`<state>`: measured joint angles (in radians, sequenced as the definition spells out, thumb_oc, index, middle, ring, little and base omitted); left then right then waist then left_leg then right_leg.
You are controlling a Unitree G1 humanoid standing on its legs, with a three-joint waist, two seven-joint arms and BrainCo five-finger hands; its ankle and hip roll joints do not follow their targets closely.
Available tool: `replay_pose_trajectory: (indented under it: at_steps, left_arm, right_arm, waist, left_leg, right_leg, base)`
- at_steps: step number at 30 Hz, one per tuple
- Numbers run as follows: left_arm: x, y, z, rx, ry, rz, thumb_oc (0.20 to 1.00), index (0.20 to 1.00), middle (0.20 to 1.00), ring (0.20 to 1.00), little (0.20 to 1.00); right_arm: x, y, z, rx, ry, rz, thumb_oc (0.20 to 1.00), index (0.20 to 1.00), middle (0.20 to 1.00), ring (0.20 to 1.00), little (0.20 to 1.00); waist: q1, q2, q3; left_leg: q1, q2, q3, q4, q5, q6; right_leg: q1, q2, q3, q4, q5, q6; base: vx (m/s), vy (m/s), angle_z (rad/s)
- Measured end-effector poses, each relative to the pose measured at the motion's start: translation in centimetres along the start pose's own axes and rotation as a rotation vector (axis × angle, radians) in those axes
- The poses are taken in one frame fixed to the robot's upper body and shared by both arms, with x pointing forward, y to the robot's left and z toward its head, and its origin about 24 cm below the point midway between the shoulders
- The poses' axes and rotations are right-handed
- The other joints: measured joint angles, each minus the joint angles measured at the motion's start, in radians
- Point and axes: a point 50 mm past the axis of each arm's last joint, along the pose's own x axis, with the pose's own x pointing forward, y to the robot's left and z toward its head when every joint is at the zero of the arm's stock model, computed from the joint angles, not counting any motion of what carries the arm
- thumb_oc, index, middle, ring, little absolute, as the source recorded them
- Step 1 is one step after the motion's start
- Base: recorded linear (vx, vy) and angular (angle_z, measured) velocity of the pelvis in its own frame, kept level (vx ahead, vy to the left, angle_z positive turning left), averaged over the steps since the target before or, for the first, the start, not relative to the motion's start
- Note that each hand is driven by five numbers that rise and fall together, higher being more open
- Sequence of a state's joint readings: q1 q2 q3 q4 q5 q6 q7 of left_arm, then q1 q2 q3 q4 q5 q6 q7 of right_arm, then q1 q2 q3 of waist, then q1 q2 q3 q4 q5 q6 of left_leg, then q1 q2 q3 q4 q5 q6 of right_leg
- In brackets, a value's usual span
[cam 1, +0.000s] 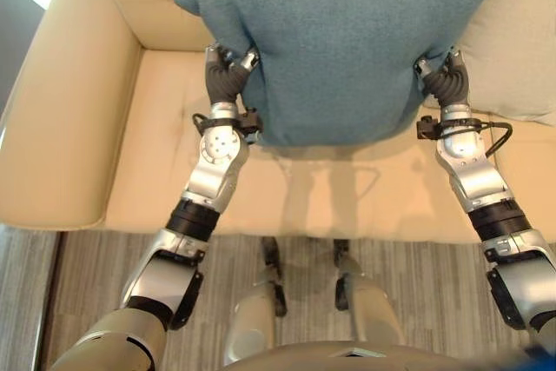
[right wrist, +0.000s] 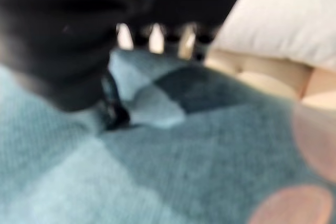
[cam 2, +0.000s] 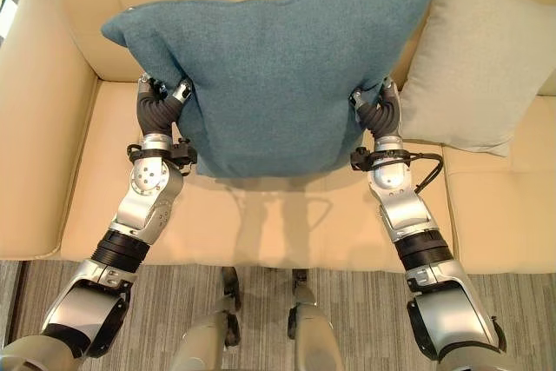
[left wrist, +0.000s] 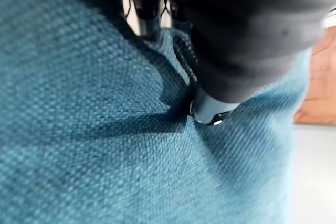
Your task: Pick up all the scattered cushions and arrange them neatly on the sofa.
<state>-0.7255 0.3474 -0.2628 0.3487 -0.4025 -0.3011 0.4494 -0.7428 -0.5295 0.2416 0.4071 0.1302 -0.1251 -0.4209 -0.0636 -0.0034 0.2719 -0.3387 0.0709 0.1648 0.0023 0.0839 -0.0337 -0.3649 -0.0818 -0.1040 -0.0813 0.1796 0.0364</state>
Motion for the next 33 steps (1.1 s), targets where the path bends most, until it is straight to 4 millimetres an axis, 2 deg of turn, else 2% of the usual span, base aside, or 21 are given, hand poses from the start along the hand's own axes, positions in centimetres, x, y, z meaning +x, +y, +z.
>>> replay_pose_trajectory:
  at_steps: [3,7,10,15,19,24,27,33]
  left_arm:
    - [2.0,-0.3,1.4,0.019,-0.053,0.047,0.200,0.200,0.200,0.200,0.200]
    - [4.0,-0.4,2.8,0.066,-0.095,0.083,0.200,0.200,0.200,0.200,0.200]
    - [5.3,-0.4,4.1,0.098,-0.135,0.089,0.200,0.200,0.200,0.200,0.200]
    - [6.8,-0.5,5.9,0.177,-0.202,0.081,0.200,0.200,0.200,0.200,0.200]
    - [7.0,0.2,6.0,0.202,-0.205,0.094,0.200,0.200,0.200,0.200,0.200]
    - [7.3,-0.4,6.2,0.228,-0.209,0.069,0.200,0.200,0.200,0.200,0.200]
    - [7.1,-0.7,5.1,0.255,-0.163,0.061,0.200,0.200,0.200,0.200,0.200]
    - [7.5,-1.2,5.7,0.295,-0.195,0.041,0.200,0.200,0.200,0.200,0.200]
  right_arm:
    - [2.0,0.3,2.3,0.006,-0.061,-0.067,0.200,0.200,0.200,0.200,0.200]
    - [4.1,0.3,4.4,-0.007,-0.105,-0.116,0.200,0.200,0.200,0.200,0.200]
    - [4.8,0.3,5.5,-0.004,-0.131,-0.137,0.200,0.200,0.200,0.200,0.200]
    - [5.3,0.6,5.7,-0.001,-0.121,-0.149,0.200,0.200,0.200,0.200,0.200]
    - [5.0,1.7,5.1,-0.003,-0.097,-0.120,0.200,0.200,0.200,0.200,0.200]
    - [5.1,1.5,4.9,0.002,-0.085,-0.127,0.200,0.200,0.200,0.200,0.200]
    - [5.0,1.5,4.3,-0.001,-0.058,-0.129,0.200,0.200,0.200,0.200,0.200]
    - [5.2,1.3,4.8,0.011,-0.081,-0.161,0.200,0.200,0.200,0.200,0.200]
  waist:
    - [0.002,-0.001,0.030]
    - [0.011,-0.001,0.034]
    - [0.021,0.000,0.036]
    - [0.023,0.004,0.039]
    - [0.026,0.007,0.040]
    - [0.026,0.020,0.049]
    - [0.025,0.023,0.070]
    - [0.016,0.024,0.075]
  left_leg:
    - [-0.025,-0.001,-0.005,0.004,0.001,0.000]
    - [-0.064,-0.002,-0.009,0.005,0.002,0.000]
    - [-0.082,-0.002,-0.013,0.004,0.004,-0.002]
    - [-0.101,-0.003,-0.035,-0.001,0.008,-0.005]
    - [-0.106,-0.006,-0.044,-0.001,0.009,-0.006]
    - [-0.150,-0.020,-0.069,-0.001,0.028,-0.002]
    - [-0.175,-0.029,-0.070,-0.001,0.040,0.000]
    - [-0.282,-0.042,-0.062,0.003,0.062,0.014]
  right_leg:
    - [-0.022,-0.002,-0.002,0.005,0.000,0.000]
    - [-0.064,-0.006,-0.005,0.012,0.000,0.000]
    - [-0.079,-0.007,-0.011,0.013,0.000,0.000]
    - [-0.091,-0.008,-0.027,0.013,0.000,0.000]
    - [-0.092,-0.012,-0.038,0.013,-0.001,0.000]
    - [-0.126,-0.026,-0.052,0.022,-0.002,0.000]
    - [-0.165,-0.037,-0.051,0.051,-0.007,0.007]
    - [-0.325,-0.054,-0.025,0.147,-0.020,0.013]
  base:
    - [-0.01,-0.016,0.03]
    - [0.00,-0.004,0.01]
    - [-0.01,-0.002,0.03]
    - [0.00,0.001,0.10]
    - [0.00,0.011,0.06]
    - [-0.01,0.015,0.15]
    - [-0.02,-0.007,0.04]
    - [0.00,0.009,-0.03]
